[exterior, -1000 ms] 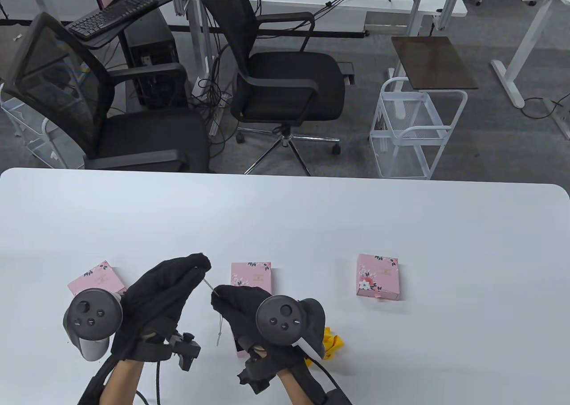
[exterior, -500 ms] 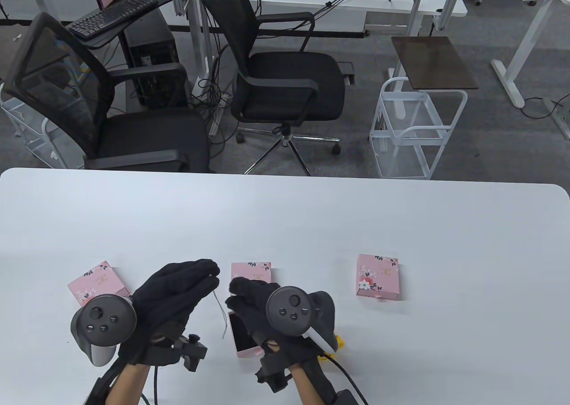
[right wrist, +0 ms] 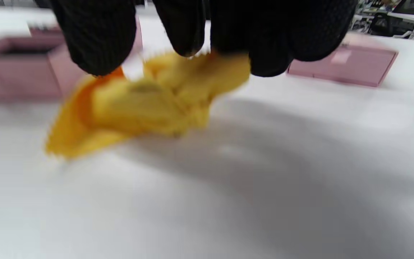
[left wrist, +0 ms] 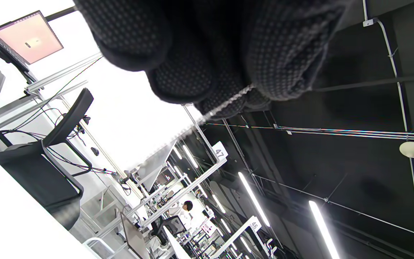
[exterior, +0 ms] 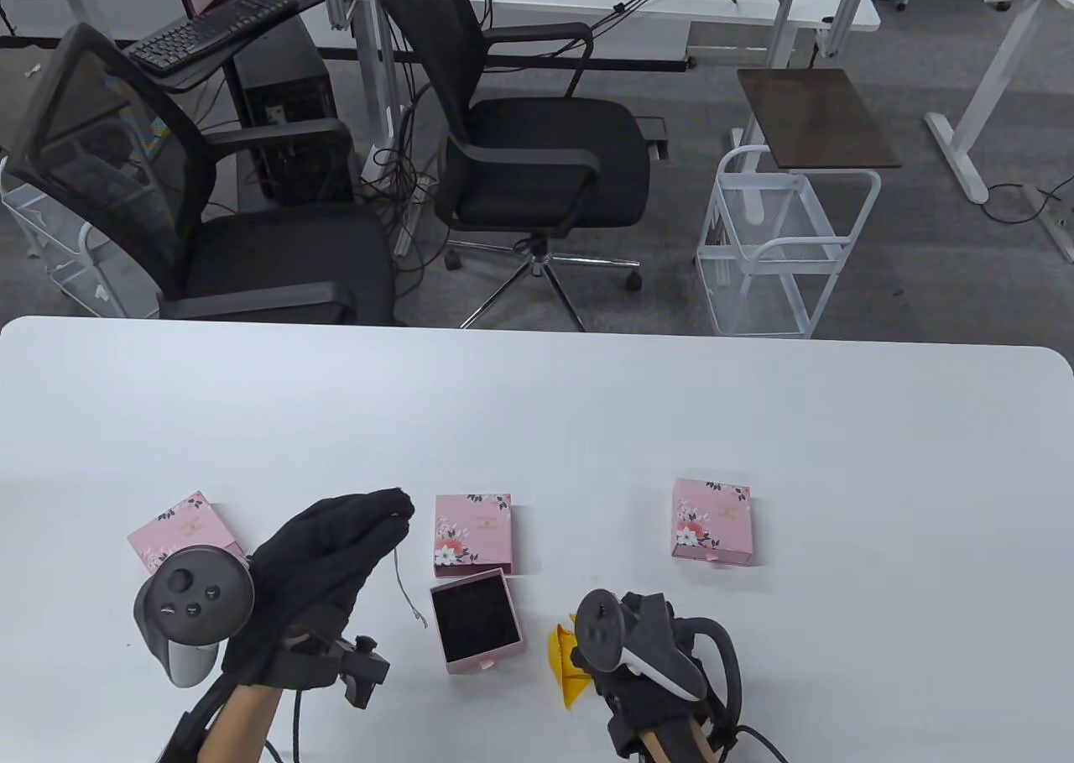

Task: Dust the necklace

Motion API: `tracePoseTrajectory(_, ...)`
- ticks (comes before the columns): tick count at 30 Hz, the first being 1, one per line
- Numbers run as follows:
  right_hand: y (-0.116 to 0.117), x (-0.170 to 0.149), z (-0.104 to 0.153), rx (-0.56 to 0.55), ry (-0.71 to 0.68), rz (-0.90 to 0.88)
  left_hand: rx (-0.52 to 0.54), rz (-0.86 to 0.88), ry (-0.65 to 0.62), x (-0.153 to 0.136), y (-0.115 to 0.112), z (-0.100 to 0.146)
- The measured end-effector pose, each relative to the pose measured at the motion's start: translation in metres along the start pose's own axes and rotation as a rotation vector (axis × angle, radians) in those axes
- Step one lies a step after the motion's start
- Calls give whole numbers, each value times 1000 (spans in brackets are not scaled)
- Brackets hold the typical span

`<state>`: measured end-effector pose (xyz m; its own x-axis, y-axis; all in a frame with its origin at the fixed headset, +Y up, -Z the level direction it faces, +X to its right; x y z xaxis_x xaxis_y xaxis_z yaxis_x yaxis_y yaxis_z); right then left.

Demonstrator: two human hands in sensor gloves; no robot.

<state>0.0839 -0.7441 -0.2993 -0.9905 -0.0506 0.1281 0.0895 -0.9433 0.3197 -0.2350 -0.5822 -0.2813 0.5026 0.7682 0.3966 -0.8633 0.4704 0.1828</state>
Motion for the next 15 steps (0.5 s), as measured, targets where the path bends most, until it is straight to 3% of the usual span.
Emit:
tracePoseTrajectory(3, 14, 8, -9, -19, 0, 49, -11, 18, 1, 0, -2, 0)
tracePoseTrajectory(5, 12, 11, -10, -124, -3, 93, -14, 25, 2, 0, -2, 0)
tracePoseTrajectory(8, 3, 4, -10, -156, 7, 0, -14, 29, 4, 0, -3, 0)
tracePoseTrajectory(11, -24, -6, -2, -273, -25, -249, -18, 44, 12, -1, -3, 0)
tracePoseTrajectory(15, -66, -4, 13, -448, -165, -659, -23, 76, 32, -5, -4, -1)
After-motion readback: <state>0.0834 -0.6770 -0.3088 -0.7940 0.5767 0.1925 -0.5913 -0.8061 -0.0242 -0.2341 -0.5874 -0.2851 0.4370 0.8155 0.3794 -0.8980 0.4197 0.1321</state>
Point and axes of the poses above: the tracker on the back of each hand, its own x axis roughly to the thumb side, its own z axis roughly from the fingertips to the wrist, y = z × x, the point moved 2 cm from there along -z, roughly from the wrist to the fingertips, and after that the axes turned 1 degree about y, right-handed, at the moved point
